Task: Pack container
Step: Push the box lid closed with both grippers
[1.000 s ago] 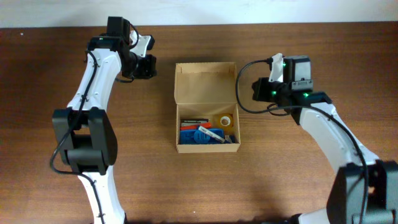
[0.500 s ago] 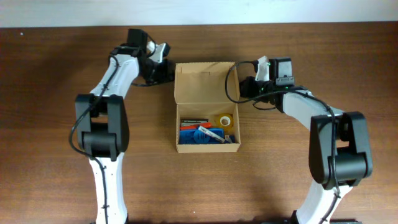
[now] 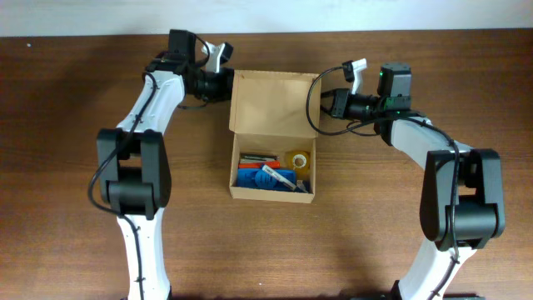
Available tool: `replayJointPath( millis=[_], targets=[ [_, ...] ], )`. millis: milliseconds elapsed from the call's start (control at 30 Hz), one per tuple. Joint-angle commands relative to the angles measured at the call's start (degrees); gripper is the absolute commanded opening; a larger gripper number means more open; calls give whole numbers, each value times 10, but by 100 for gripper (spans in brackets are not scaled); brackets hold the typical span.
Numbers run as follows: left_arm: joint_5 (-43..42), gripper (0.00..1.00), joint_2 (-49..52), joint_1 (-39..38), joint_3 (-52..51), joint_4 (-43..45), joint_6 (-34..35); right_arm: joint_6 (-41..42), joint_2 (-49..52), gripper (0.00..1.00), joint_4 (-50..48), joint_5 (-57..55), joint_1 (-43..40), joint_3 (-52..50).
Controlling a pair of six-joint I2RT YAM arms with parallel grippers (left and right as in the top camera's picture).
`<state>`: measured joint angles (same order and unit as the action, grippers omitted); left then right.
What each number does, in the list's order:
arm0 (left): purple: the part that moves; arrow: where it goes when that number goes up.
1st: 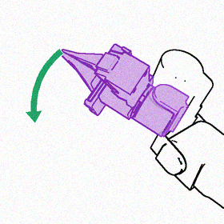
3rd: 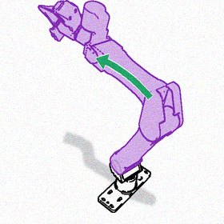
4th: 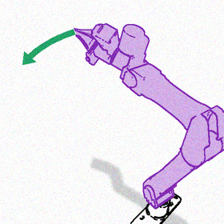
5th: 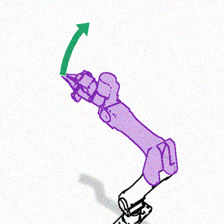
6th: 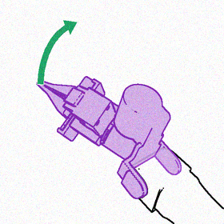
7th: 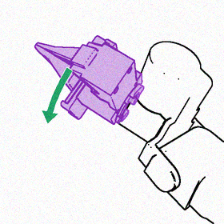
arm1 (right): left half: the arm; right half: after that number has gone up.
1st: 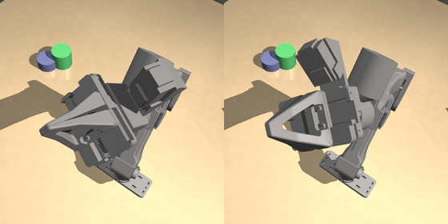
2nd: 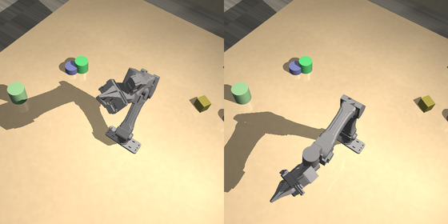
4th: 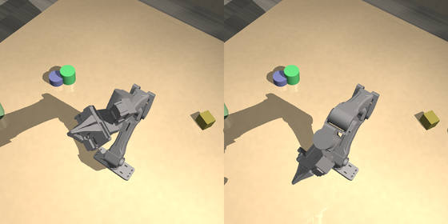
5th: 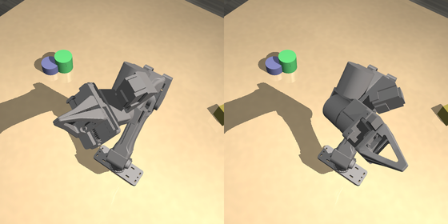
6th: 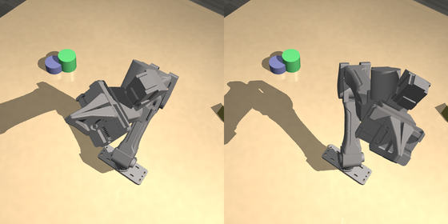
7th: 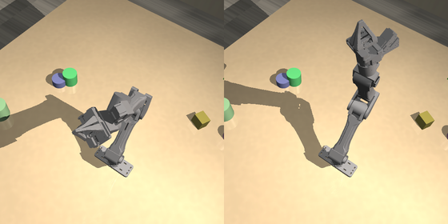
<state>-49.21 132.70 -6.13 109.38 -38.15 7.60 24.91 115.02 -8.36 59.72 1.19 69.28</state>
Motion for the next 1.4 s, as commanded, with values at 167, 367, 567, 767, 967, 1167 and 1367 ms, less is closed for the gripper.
replayJointPath(
  millis=[167, 367, 567, 767, 967, 1167, 1367],
  targets=[
    [-17, 2, -94, -1, 6, 4, -5, -4, 3, 4, -15, 71, 2, 16],
    [-36, 2, -121, -1, 6, -24, -41, -4, -32, 4, -17, 102, 2, 16],
    [-35, 2, -152, -1, 6, -98, -108, -4, -60, 4, 33, 106, 5, 16],
    [-8, 2, -160, -1, 6, -186, -166, -7, -60, 4, 132, 103, 4, 16],
    [13, 2, -160, -1, 6, -269, -233, -22, -60, 4, 189, 101, 8, 16],
    [43, 2, -160, -1, 6, -345, -275, -24, -60, 4, 201, 100, 32, 16],
    [47, 2, -160, -1, 6, -394, -305, -24, -64, 4, 202, 99, 36, 16]
  ],
)
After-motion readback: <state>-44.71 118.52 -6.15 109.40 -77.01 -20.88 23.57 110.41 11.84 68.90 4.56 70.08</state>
